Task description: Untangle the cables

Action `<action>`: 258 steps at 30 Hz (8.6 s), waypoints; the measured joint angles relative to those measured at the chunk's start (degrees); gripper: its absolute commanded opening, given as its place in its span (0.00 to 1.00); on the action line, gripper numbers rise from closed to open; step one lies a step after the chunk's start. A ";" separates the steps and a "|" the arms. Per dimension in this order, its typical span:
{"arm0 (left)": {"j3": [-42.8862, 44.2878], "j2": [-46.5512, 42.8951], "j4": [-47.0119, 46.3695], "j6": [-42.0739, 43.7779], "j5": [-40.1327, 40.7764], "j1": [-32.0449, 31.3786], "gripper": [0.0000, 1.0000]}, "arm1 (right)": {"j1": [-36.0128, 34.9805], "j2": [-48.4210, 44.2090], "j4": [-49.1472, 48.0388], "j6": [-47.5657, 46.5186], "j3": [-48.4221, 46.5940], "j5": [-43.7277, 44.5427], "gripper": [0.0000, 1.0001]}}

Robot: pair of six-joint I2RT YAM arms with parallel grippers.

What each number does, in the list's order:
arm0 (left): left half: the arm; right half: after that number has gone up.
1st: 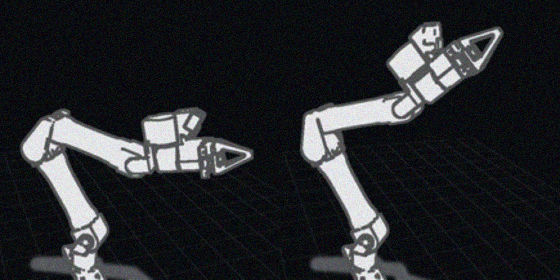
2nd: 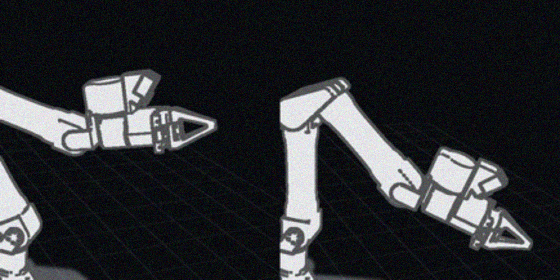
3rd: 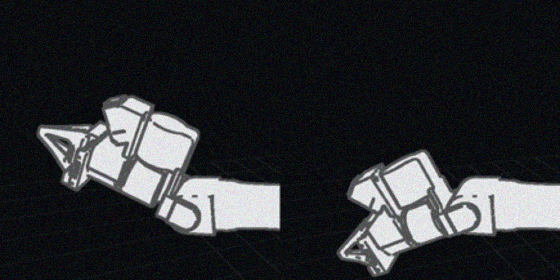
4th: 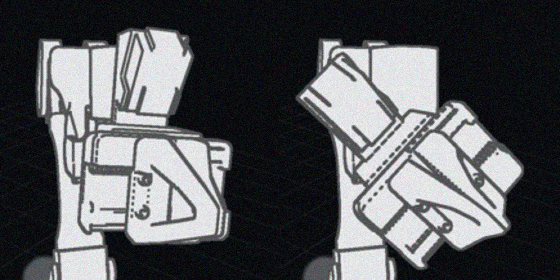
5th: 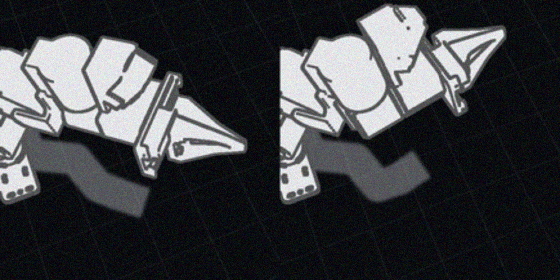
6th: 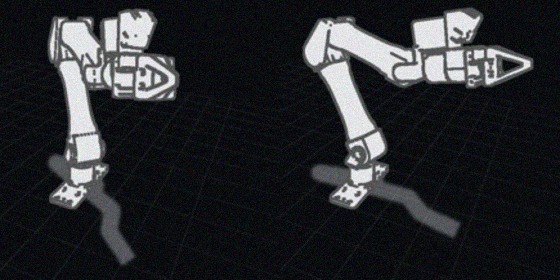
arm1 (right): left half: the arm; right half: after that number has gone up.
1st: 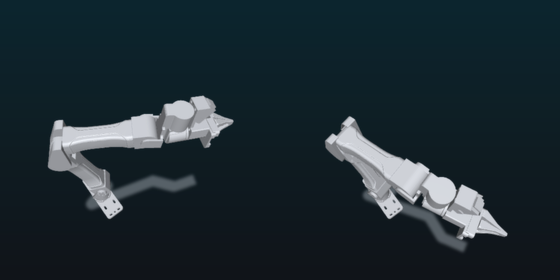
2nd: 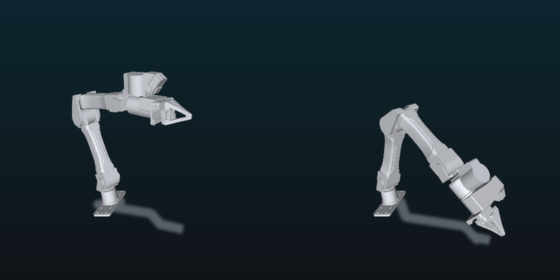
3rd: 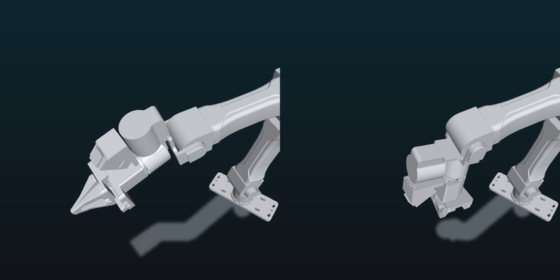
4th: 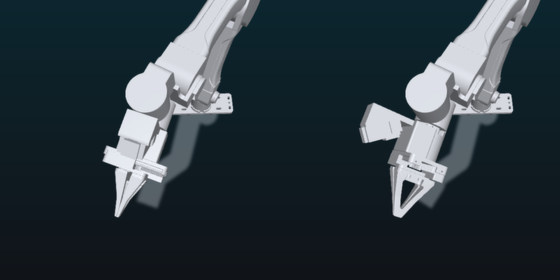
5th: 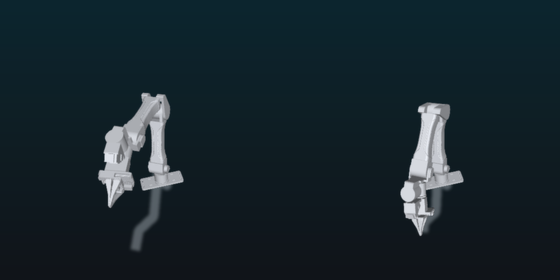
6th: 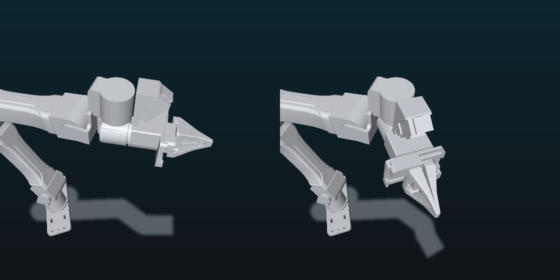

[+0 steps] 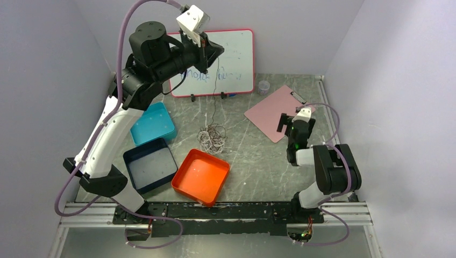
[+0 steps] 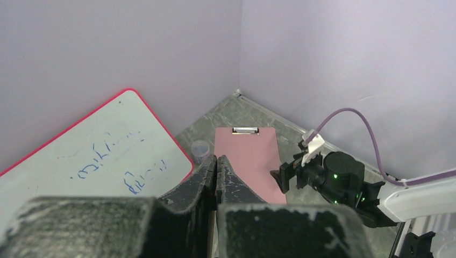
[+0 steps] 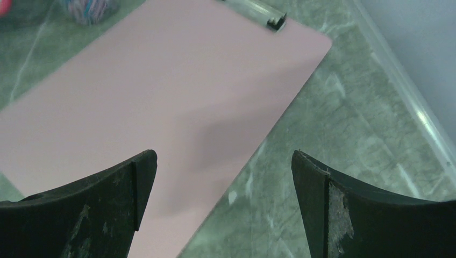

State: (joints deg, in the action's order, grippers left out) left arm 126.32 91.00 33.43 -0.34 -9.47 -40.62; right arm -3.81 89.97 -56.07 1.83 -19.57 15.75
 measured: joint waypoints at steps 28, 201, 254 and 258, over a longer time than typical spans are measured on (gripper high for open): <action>1.66 3.93 -5.40 1.49 2.14 0.04 0.07 | -14.32 -26.12 31.56 20.00 -22.95 -34.80 1.00; -63.69 -6.58 -45.29 -22.53 -19.32 18.29 0.89 | -22.16 -15.21 59.28 17.81 -38.66 -20.61 0.00; -79.03 15.93 -75.54 -19.52 -12.59 -5.40 0.21 | -17.73 -32.89 58.38 25.97 -47.04 -24.70 0.00; -79.91 16.48 -75.67 -20.09 -11.67 -5.40 0.13 | -17.73 -33.86 58.42 25.46 -49.86 -24.85 0.00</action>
State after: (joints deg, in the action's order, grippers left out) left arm 46.41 107.48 -42.24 -20.43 -21.15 -46.02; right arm -21.54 56.12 2.35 27.29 -69.43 -9.10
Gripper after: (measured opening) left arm 0.167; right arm 0.013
